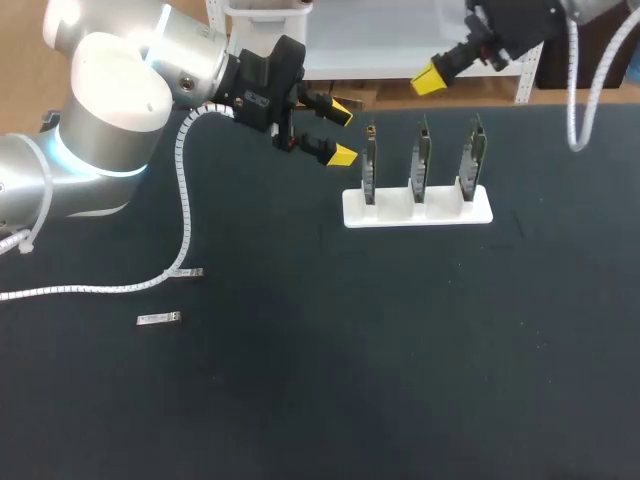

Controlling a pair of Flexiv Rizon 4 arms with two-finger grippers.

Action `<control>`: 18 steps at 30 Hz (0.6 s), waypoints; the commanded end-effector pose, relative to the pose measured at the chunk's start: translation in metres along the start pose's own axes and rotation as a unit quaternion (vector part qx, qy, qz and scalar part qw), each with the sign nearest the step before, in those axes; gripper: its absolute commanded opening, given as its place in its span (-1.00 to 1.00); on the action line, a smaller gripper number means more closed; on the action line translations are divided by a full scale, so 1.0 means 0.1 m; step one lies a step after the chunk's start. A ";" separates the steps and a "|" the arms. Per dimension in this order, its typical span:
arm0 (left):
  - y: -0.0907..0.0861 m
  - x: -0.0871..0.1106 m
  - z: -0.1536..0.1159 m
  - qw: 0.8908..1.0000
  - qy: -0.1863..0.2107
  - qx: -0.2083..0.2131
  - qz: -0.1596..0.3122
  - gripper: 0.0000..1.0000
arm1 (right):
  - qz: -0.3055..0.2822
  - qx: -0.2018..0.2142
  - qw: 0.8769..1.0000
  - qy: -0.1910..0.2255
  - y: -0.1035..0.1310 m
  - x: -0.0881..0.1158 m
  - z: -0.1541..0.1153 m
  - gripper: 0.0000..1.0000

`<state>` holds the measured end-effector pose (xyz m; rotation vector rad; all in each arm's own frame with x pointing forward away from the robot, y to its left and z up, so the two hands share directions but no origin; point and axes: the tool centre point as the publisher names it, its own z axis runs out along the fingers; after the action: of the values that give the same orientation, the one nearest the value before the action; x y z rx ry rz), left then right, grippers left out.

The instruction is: Pick up the optical module with the left hand, and insert it into the network port with the right hand.

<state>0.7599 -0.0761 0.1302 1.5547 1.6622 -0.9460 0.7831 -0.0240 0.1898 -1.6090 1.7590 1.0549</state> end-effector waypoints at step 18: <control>0.01 -0.01 0.01 1.000 0.003 0.001 -0.001 1.00 | 0.008 0.061 0.998 0.001 0.03 0.44 -0.09 -1.00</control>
<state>0.7599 -0.0762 0.1302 1.5547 1.6622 -0.9460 0.7769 -0.0567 0.1647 -1.5412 1.8047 0.9468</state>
